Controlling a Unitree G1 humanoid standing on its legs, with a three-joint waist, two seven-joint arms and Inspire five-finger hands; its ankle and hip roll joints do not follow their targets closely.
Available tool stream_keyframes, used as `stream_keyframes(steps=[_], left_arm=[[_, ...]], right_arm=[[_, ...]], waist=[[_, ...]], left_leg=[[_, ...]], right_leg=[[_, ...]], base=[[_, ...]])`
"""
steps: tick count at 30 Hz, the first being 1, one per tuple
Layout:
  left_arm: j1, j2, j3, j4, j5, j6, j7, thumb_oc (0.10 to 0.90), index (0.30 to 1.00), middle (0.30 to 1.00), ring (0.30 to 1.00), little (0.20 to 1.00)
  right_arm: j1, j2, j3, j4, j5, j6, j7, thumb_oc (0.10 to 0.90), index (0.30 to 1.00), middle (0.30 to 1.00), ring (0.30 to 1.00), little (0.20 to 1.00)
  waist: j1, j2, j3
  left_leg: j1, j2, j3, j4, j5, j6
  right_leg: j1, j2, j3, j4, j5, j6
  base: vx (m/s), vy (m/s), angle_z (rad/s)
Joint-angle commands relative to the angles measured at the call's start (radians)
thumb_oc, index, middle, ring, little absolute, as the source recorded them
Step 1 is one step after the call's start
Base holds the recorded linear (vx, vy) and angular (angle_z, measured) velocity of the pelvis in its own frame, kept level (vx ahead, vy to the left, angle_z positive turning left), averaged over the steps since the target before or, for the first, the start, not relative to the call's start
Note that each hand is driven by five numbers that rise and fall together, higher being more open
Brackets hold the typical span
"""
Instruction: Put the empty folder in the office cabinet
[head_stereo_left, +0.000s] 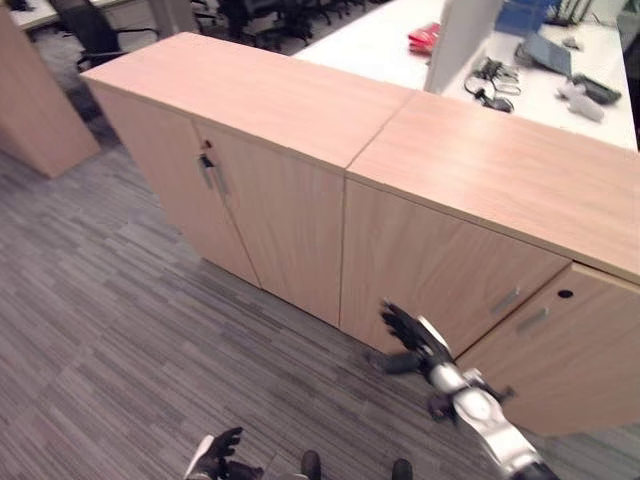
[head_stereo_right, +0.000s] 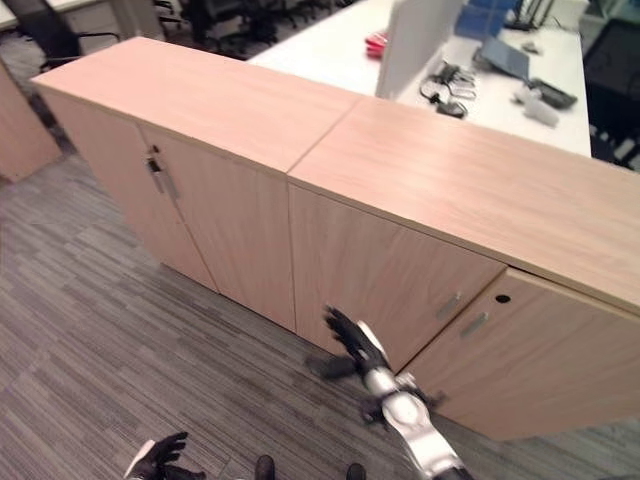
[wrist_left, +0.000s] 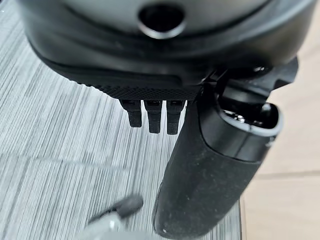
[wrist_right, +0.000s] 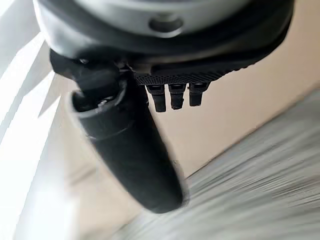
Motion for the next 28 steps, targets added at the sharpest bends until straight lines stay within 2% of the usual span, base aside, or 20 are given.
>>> stream_keyframes(steps=[1,5,6,7,10,16,28], left_arm=[[-0.109,0.004,-0.003,-0.002,0.023,-0.044,-0.012,0.800,0.900,0.900,0.900,0.900],[-0.094,0.004,0.005,-0.028,-0.023,-0.038,-0.018,0.800,0.900,0.900,0.900,0.900],[-0.094,0.005,0.005,-0.029,-0.024,-0.038,-0.018,0.800,0.900,0.900,0.900,0.900],[-0.094,0.007,0.003,-0.049,-0.049,-0.037,-0.023,0.800,0.900,0.900,0.900,0.900],[-0.110,0.000,-0.006,-0.051,-0.076,-0.040,-0.032,0.800,0.900,0.900,0.900,0.900],[-0.138,-0.026,-0.032,-0.025,-0.091,-0.042,-0.035,0.800,0.900,0.900,0.900,0.900],[-0.165,-0.051,-0.064,0.080,-0.028,-0.042,-0.031,0.800,0.900,0.900,0.900,0.900]], right_arm=[[-0.041,0.083,-0.051,0.028,-0.001,-0.091,-0.046,0.800,0.900,0.900,0.900,0.900],[-0.010,0.131,-0.140,0.252,0.060,-0.075,-0.092,0.800,0.900,0.900,0.900,0.900],[-0.011,0.132,-0.140,0.254,0.060,-0.076,-0.092,0.800,0.900,0.900,0.900,0.900],[-0.017,0.143,-0.169,0.366,0.088,-0.063,-0.108,0.800,0.900,0.900,0.900,0.900],[-0.023,0.152,-0.194,0.500,0.099,-0.050,-0.113,0.800,0.900,0.900,0.900,0.900],[-0.038,0.162,-0.211,0.614,0.112,-0.043,-0.118,0.800,0.900,0.900,0.900,0.900],[-0.054,0.158,-0.194,0.629,0.092,-0.045,-0.116,0.800,0.900,0.900,0.900,0.900]], waist=[[-0.020,0.020,-0.021],[-0.042,0.028,-0.024],[-0.041,0.028,-0.023],[-0.049,0.032,-0.025],[-0.067,0.042,-0.024],[-0.088,0.053,-0.026],[-0.107,0.061,-0.033]], left_leg=[[0.059,0.066,0.026,-0.006,-0.055,-0.083],[0.077,0.071,0.047,-0.006,-0.061,-0.090],[0.078,0.071,0.048,-0.006,-0.061,-0.090],[0.083,0.076,0.055,-0.006,-0.063,-0.093],[0.102,0.080,0.068,-0.006,-0.070,-0.096],[0.126,0.087,0.095,-0.006,-0.077,-0.099],[0.151,0.094,0.124,-0.006,-0.085,-0.103]], right_leg=[[0.099,-0.018,-0.036,0.034,-0.085,0.059],[0.104,-0.016,-0.018,0.014,-0.077,0.060],[0.105,-0.016,-0.017,0.014,-0.077,0.060],[0.103,-0.014,-0.010,0.014,-0.077,0.059],[0.110,-0.010,0.001,0.014,-0.080,0.056],[0.113,-0.008,0.022,0.011,-0.079,0.055],[0.117,-0.005,0.041,0.009,-0.078,0.055]], base=[[0.04,-0.036,-0.31],[0.02,-0.025,-0.37],[0.02,-0.040,-0.24],[0.02,-0.033,-0.20],[0.03,-0.026,-0.18],[0.03,-0.016,-0.14],[0.01,-0.004,-0.06]])
